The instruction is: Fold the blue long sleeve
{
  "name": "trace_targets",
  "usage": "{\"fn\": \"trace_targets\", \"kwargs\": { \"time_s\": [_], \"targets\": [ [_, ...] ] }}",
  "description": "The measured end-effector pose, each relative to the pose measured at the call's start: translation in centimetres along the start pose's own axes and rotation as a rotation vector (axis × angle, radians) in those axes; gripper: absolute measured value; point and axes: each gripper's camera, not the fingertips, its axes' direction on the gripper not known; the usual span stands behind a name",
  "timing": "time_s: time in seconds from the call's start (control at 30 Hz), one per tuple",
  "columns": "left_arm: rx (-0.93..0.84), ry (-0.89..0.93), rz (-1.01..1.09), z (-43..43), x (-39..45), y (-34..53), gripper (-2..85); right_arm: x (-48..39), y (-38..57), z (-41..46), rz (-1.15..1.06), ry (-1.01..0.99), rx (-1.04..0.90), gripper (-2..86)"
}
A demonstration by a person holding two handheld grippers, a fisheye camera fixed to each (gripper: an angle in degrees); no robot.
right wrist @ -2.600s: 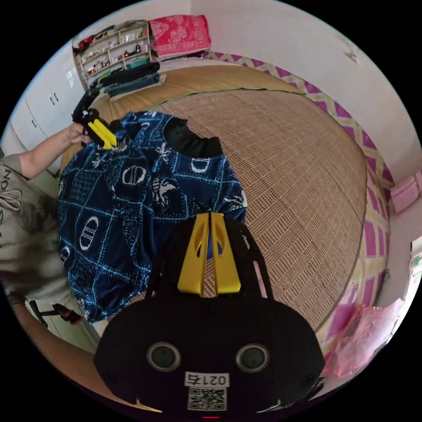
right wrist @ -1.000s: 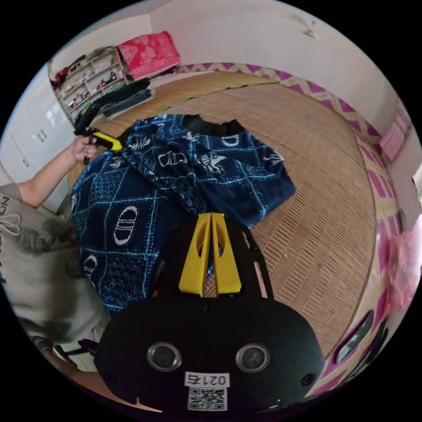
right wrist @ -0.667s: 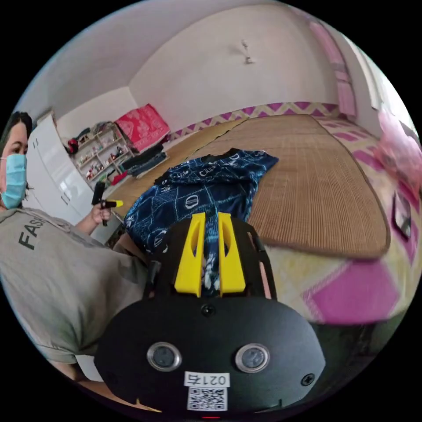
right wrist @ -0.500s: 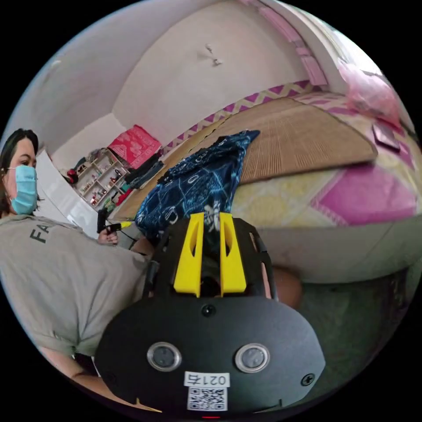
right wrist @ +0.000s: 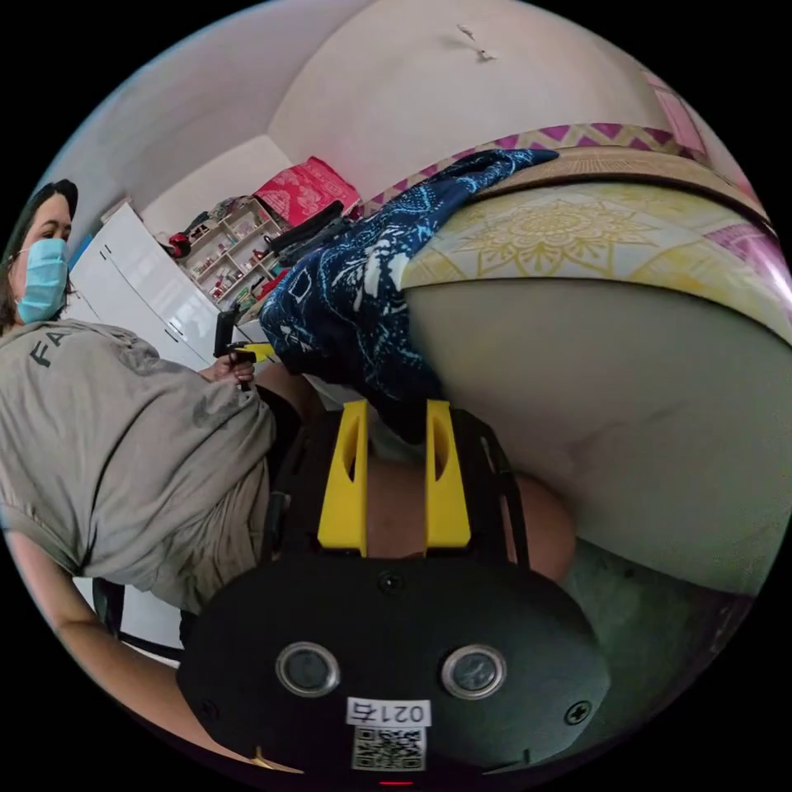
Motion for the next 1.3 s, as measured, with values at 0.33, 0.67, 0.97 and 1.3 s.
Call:
{"fn": "trace_targets", "kwargs": {
  "time_s": [0.33,0.67,0.97,1.3],
  "targets": [
    [-0.104,0.239,0.092,3.9,-0.8,-1.3,0.0,1.0,2.9,0.6,-0.03,-0.174,-0.022,1.4],
    [0.016,0.203,0.124,-9.2,3.1,-11.6,-0.5,-2.3,-6.6,-8.4,-0.085,-0.359,0.096,0.5],
    [0.024,0.304,-0.111,-8.7,-13.4,-31.9,0.2,15.6,-27.8,-4.4,0.216,-0.545,0.157,0.8],
    [0.142,0.428,-0.702,5.5,-45.2,-36.4,10.6,39.5,-37.1,12.9,0.681,-0.314,0.1,4.6]
  ]
}}
